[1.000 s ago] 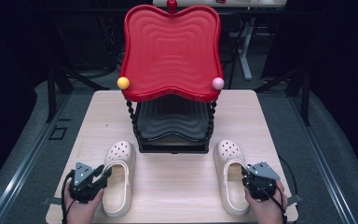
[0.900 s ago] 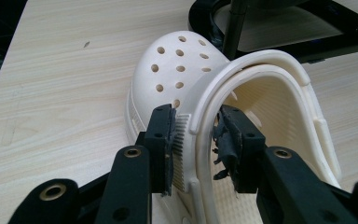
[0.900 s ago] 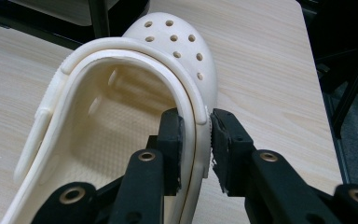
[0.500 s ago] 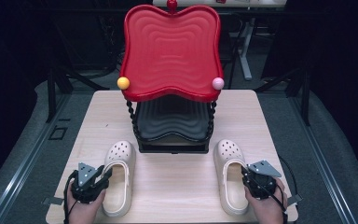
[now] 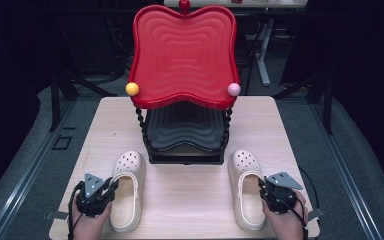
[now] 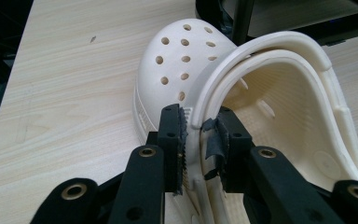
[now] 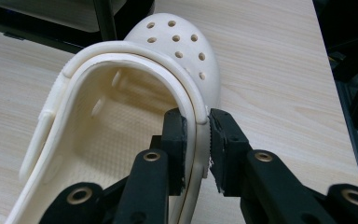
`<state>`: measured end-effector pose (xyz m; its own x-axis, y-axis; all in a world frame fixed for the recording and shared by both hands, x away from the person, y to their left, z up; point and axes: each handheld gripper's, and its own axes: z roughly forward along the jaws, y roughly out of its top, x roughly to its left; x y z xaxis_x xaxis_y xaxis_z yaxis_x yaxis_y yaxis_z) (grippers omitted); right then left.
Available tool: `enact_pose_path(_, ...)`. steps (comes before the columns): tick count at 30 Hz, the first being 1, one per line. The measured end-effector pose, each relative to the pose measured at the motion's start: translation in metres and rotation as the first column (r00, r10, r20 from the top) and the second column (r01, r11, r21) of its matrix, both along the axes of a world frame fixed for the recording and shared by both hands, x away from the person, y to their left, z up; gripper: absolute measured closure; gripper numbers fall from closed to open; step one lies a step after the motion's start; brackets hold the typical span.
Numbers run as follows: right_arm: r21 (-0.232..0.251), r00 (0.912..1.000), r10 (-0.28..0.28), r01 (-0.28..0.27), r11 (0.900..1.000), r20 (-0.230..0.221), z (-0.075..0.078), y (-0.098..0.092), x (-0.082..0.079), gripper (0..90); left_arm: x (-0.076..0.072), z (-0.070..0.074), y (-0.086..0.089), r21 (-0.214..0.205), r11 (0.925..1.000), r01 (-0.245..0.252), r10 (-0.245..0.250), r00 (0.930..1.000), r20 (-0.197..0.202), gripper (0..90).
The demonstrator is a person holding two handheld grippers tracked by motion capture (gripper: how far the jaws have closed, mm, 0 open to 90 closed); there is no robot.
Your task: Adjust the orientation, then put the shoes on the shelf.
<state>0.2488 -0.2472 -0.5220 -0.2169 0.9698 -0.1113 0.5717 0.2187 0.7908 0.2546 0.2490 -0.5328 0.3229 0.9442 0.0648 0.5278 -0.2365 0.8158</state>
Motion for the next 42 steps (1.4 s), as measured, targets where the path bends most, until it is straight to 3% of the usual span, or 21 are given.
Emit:
enact_pose_path(3,0.027,0.9999,-0.012,0.012,0.9996,0.005,0.004,-0.001,-0.003,77.2,-0.001,0.003,0.001,-0.017,0.9999,0.004,-0.004,1.0,0.009,76.1)
enact_pose_path(12,0.036,0.9996,-0.018,0.018,0.9992,0.023,0.008,-0.003,-0.009,77.1,-0.004,0.011,0.001,-0.033,0.9991,0.026,-0.025,0.9994,0.021,76.3)
enact_pose_path(15,0.043,0.9991,-0.019,0.017,0.9989,0.038,0.013,-0.002,-0.013,77.1,-0.004,0.013,0.002,-0.059,0.9978,0.029,-0.028,0.9994,0.018,76.3)
enact_pose_path(21,0.026,0.9985,-0.013,0.012,0.9996,0.054,0.021,0.003,-0.015,77.1,-0.006,0.019,-0.001,-0.055,0.9972,0.05,-0.049,0.9985,0.024,76.3)
enact_pose_path(28,0.012,0.9975,-0.004,0.003,0.9999,0.071,0.032,0.005,-0.019,77.1,-0.01,0.03,-0.001,-0.08,0.9945,0.067,-0.065,0.9974,0.032,76.3)
enact_pose_path(30,0.002,0.9975,0.0,0.0,1.0,0.071,0.036,0.005,-0.022,77.1,-0.014,0.035,-0.001,-0.104,0.992,0.071,-0.067,0.997,0.038,76.3)
enact_pose_path(39,0.022,0.9869,0.026,-0.03,0.9993,0.159,0.065,0.008,-0.048,77.0,-0.03,0.062,-0.011,-0.093,0.9877,0.126,-0.117,0.9887,0.094,76.3)
enact_pose_path(42,0.037,0.9821,0.052,-0.059,0.9976,0.181,0.072,0.014,-0.056,77.1,-0.035,0.073,-0.016,-0.11,0.9814,0.158,-0.144,0.9818,0.124,76.3)
